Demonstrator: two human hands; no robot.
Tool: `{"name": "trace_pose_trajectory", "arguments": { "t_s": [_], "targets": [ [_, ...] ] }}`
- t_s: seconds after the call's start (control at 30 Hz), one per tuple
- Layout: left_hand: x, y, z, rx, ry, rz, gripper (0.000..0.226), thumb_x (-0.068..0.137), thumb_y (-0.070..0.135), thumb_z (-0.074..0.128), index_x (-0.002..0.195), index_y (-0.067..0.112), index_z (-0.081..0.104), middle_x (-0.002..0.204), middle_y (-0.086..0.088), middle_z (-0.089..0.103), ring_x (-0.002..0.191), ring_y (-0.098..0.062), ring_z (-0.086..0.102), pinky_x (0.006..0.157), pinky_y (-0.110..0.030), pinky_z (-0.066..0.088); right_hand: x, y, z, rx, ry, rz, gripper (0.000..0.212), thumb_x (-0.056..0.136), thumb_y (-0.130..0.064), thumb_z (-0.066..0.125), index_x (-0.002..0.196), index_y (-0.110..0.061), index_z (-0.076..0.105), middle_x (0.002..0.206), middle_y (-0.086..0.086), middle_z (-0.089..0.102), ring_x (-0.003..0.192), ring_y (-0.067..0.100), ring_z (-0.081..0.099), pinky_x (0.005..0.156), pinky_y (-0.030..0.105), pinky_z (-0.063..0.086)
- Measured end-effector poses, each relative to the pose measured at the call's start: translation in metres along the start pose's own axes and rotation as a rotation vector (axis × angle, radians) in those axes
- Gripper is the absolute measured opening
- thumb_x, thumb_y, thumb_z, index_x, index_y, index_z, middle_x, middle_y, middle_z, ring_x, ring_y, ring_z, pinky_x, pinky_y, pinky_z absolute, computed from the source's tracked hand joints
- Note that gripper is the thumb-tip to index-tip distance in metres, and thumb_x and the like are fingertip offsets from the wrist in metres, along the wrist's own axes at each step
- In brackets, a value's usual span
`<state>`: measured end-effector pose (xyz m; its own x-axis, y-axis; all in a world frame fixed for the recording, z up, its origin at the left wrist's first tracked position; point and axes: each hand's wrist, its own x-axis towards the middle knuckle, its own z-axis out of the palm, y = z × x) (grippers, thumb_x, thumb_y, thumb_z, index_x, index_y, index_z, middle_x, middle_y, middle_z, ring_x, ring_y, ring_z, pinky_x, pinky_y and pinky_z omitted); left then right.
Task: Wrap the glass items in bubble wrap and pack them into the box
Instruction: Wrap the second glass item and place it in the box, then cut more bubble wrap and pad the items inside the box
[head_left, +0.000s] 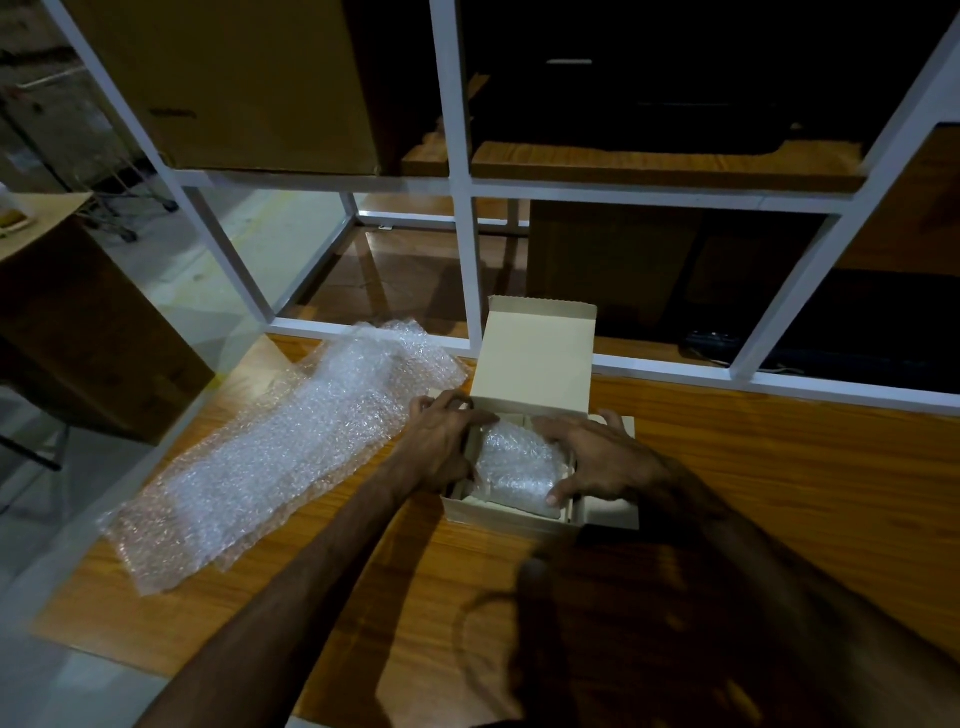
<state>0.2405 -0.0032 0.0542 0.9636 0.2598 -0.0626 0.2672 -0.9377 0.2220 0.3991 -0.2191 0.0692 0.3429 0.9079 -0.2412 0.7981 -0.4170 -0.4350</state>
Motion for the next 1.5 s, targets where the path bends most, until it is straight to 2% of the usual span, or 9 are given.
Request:
{"name": "trace_pose_trajectory", "arguments": {
  "t_s": [0.2, 0.37, 0.47, 0.53, 0.67, 0.8, 1.0, 1.37, 1.5],
  "targets": [
    [-0.009, 0.004, -0.016, -0.215, 0.043, 0.002, 0.065, 0.077, 0.015, 0.082, 0.139, 0.027, 0.065, 0.151, -0.005, 0.057, 0.138, -0.023, 0.051, 0.122, -0.048, 0.032, 0.0, 0.004, -0.005, -0.008, 0.038, 0.016, 0.096, 0.077, -0.056, 0.082, 0.158, -0.029, 0.038, 0.153, -0.008, 0.055, 0.147, 0.016, 0.04, 0.123, 0.052, -0.003],
    [-0.032, 0.018, -0.019, -0.467, 0.281, -0.073, 0.044, 0.087, 0.015, 0.076, 0.131, 0.016, 0.072, 0.128, -0.005, 0.071, 0.107, -0.014, 0.067, 0.094, -0.033, 0.06, -0.013, 0.007, -0.007, 0.012, 0.234, 0.016, 0.059, 0.091, -0.04, 0.076, 0.145, -0.029, 0.056, 0.14, -0.01, 0.063, 0.137, 0.014, 0.051, 0.122, 0.049, 0.009],
    [-0.053, 0.025, -0.014, -0.617, 0.392, -0.122, 0.044, 0.087, 0.032, 0.071, 0.128, 0.014, 0.073, 0.129, 0.002, 0.07, 0.114, -0.015, 0.069, 0.096, -0.033, 0.061, -0.029, 0.003, -0.003, 0.09, 0.434, 0.029, 0.037, 0.098, -0.035, 0.069, 0.135, -0.03, 0.066, 0.13, -0.012, 0.067, 0.123, 0.009, 0.057, 0.112, 0.037, 0.017],
    [-0.068, 0.031, -0.011, -0.634, 0.503, -0.144, 0.031, 0.091, 0.015, 0.076, 0.122, 0.013, 0.075, 0.124, 0.007, 0.069, 0.109, -0.01, 0.069, 0.093, -0.024, 0.059, -0.04, -0.002, 0.005, 0.154, 0.553, 0.04, 0.031, 0.1, -0.037, 0.065, 0.13, -0.028, 0.069, 0.126, -0.012, 0.069, 0.114, 0.008, 0.06, 0.106, 0.034, 0.021],
    [-0.099, 0.041, 0.007, -0.673, 0.625, -0.199, 0.024, 0.092, 0.005, 0.077, 0.115, 0.014, 0.078, 0.115, 0.008, 0.073, 0.105, 0.008, 0.065, 0.084, -0.006, 0.051, -0.064, -0.019, 0.028, 0.279, 0.742, 0.021, 0.023, 0.1, -0.036, 0.058, 0.114, -0.026, 0.074, 0.106, -0.015, 0.071, 0.1, 0.006, 0.062, 0.099, 0.036, 0.03],
    [-0.135, 0.05, 0.036, -0.666, 0.676, -0.294, 0.025, 0.094, 0.007, 0.076, 0.117, 0.017, 0.078, 0.114, 0.011, 0.074, 0.111, 0.003, 0.063, 0.09, -0.007, 0.045, -0.081, -0.047, 0.056, 0.295, 0.847, -0.065, 0.018, 0.1, -0.026, 0.062, 0.109, -0.019, 0.075, 0.105, -0.007, 0.075, 0.098, 0.007, 0.065, 0.098, 0.044, 0.046],
    [-0.183, 0.065, 0.069, -0.637, 0.69, -0.458, 0.021, 0.098, 0.024, 0.068, 0.116, 0.025, 0.078, 0.115, 0.013, 0.074, 0.11, -0.007, 0.066, 0.087, -0.033, 0.057, -0.084, -0.079, 0.093, 0.464, 0.694, -0.127, 0.02, 0.103, -0.03, 0.057, 0.109, -0.022, 0.074, 0.102, -0.01, 0.072, 0.095, 0.009, 0.066, 0.084, 0.046, 0.057],
    [-0.246, -0.009, 0.046, -0.39, 0.743, -0.683, 0.022, 0.095, 0.028, 0.065, 0.111, 0.021, 0.079, 0.113, 0.002, 0.076, 0.102, -0.014, 0.064, 0.084, -0.043, 0.058, -0.06, -0.166, 0.116, 0.579, 0.523, -0.247, 0.011, 0.1, -0.017, 0.068, 0.104, -0.017, 0.079, 0.1, -0.006, 0.074, 0.09, 0.003, 0.064, 0.079, 0.029, 0.057],
    [-0.254, -0.074, 0.033, -0.117, 0.554, -0.619, 0.02, 0.097, 0.017, 0.069, 0.114, 0.012, 0.078, 0.121, -0.012, 0.072, 0.11, -0.026, 0.06, 0.092, -0.041, 0.044, -0.052, -0.187, 0.115, 0.558, 0.522, -0.24, 0.012, 0.101, -0.02, 0.067, 0.106, -0.019, 0.078, 0.104, -0.007, 0.074, 0.093, 0.004, 0.065, 0.08, 0.029, 0.057]
  ]
}}
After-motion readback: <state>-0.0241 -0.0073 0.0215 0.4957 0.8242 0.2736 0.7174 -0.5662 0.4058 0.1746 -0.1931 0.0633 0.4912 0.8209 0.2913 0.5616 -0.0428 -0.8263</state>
